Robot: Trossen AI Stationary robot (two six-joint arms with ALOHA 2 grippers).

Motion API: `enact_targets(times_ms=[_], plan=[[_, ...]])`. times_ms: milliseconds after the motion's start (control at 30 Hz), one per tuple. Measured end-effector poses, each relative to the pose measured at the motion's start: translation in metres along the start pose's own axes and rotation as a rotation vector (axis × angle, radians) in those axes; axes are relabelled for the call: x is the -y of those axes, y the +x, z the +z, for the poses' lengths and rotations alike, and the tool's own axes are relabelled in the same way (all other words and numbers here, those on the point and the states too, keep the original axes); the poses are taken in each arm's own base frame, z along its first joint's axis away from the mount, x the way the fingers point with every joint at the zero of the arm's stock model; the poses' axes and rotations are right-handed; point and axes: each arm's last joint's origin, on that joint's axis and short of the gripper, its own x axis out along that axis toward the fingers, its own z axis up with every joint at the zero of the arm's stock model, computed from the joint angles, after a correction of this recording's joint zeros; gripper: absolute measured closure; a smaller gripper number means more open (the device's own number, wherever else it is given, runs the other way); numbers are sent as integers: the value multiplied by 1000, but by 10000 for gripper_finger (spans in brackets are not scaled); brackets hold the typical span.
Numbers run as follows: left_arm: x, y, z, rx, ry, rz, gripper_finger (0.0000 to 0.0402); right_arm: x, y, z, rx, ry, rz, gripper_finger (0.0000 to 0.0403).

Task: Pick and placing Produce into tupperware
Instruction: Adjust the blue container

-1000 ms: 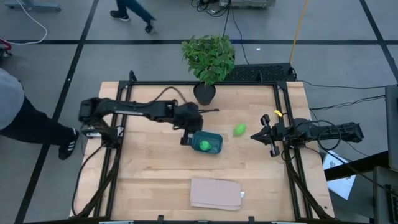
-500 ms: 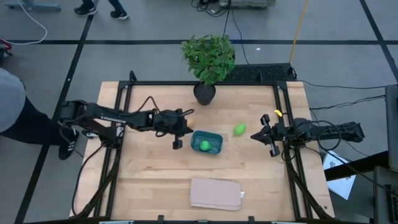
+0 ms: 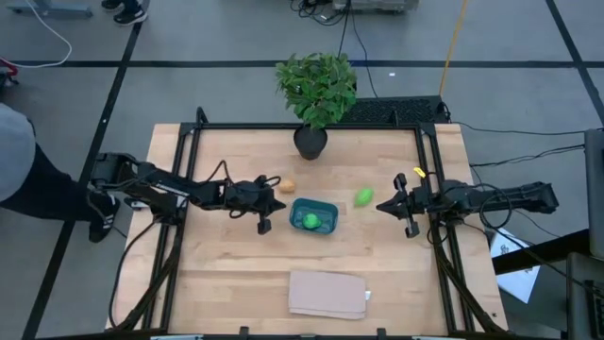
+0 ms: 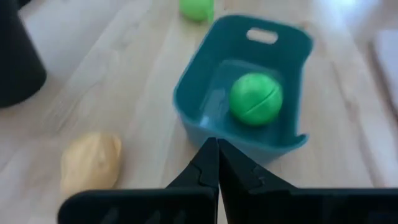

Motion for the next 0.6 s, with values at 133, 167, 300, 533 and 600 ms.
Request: enact_targets(times_ms=[133, 167, 300, 533, 600], plan=[[0, 0, -7, -24, -26, 28, 401, 0, 3, -4, -38, 30, -2, 403], [0, 0, -7, -23, -40, 37, 401, 1, 4, -5, -49, 37, -10, 403], [1, 5, -13, -42, -60, 67, 401, 3, 9, -10, -88, 78, -70, 403], [3, 20, -24, -56, -69, 75, 401, 4, 19, -17, -134, 131, -82, 403], [3, 22, -25, -53, -70, 74, 401, 4, 22, -20, -161, 161, -88, 403]])
